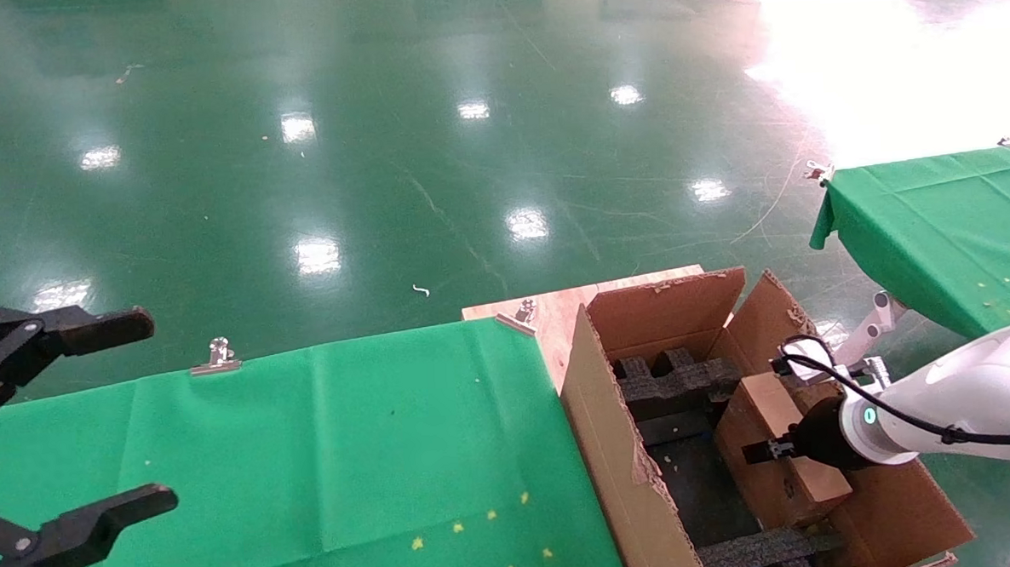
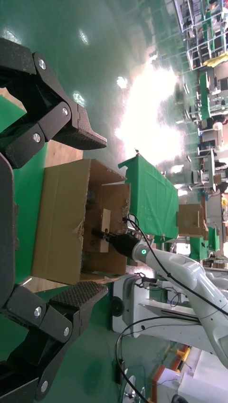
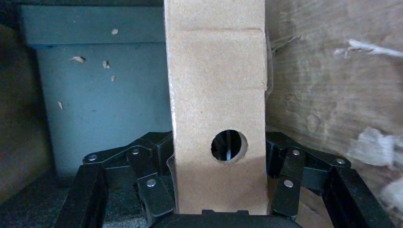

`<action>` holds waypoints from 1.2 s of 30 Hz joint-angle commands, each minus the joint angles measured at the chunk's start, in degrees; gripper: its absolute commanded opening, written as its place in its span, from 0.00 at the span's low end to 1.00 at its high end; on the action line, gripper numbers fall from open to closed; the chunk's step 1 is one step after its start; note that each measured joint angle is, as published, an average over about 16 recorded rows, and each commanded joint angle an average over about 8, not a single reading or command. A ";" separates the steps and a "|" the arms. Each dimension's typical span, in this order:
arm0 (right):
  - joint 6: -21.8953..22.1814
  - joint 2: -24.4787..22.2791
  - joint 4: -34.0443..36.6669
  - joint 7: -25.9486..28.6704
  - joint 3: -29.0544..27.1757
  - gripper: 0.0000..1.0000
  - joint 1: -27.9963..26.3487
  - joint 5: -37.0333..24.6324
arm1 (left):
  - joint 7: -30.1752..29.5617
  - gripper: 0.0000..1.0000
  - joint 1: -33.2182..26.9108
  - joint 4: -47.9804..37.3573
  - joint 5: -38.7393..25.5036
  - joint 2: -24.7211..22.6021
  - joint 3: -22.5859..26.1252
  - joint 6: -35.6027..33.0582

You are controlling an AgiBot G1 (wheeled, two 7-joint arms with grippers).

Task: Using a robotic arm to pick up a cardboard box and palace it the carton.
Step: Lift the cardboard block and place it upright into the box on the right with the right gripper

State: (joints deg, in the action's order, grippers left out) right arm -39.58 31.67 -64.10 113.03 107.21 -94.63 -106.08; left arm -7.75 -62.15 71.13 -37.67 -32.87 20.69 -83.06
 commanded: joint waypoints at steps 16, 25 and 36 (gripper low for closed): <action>-0.19 2.89 4.66 -2.93 0.11 1.00 1.47 2.63 | 0.00 1.00 0.02 -0.02 0.01 0.00 -0.01 0.01; -0.40 2.69 4.54 -2.58 0.10 1.00 1.32 2.66 | 0.00 1.00 0.01 -0.01 0.00 0.00 -0.01 0.01; -0.77 2.31 4.39 -2.88 -0.14 1.00 0.37 2.62 | 0.01 1.00 0.01 -0.02 0.01 0.00 0.00 0.01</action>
State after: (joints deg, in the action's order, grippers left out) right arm -40.36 33.90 -59.82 110.19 107.06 -94.30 -103.48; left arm -7.75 -62.14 71.11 -37.66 -32.86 20.69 -83.05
